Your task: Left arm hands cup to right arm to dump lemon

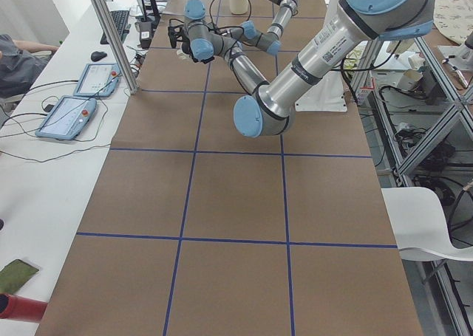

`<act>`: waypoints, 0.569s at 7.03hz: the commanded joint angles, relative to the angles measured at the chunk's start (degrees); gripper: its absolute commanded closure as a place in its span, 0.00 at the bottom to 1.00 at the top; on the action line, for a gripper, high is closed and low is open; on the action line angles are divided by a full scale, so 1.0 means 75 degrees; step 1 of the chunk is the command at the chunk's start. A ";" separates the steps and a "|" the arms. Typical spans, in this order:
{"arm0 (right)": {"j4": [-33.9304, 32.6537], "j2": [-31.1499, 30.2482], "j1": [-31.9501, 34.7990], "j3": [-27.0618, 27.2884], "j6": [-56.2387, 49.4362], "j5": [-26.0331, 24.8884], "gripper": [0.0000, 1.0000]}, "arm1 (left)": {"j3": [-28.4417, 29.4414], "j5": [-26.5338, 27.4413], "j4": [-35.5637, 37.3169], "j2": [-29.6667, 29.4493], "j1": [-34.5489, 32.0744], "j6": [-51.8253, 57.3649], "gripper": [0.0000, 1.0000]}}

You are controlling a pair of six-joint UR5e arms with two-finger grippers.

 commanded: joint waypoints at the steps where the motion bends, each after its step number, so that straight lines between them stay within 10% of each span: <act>1: 0.0016 -0.0132 -0.0464 0.0075 0.0013 -0.0587 0.01 | 0.0007 0.0003 -0.0001 -0.0026 -0.0007 -0.0105 1.00; 4: 0.0016 -0.0878 -0.1133 0.1180 -0.0080 -0.0989 0.01 | 0.0030 0.0015 0.0010 -0.0026 -0.0019 -0.0105 1.00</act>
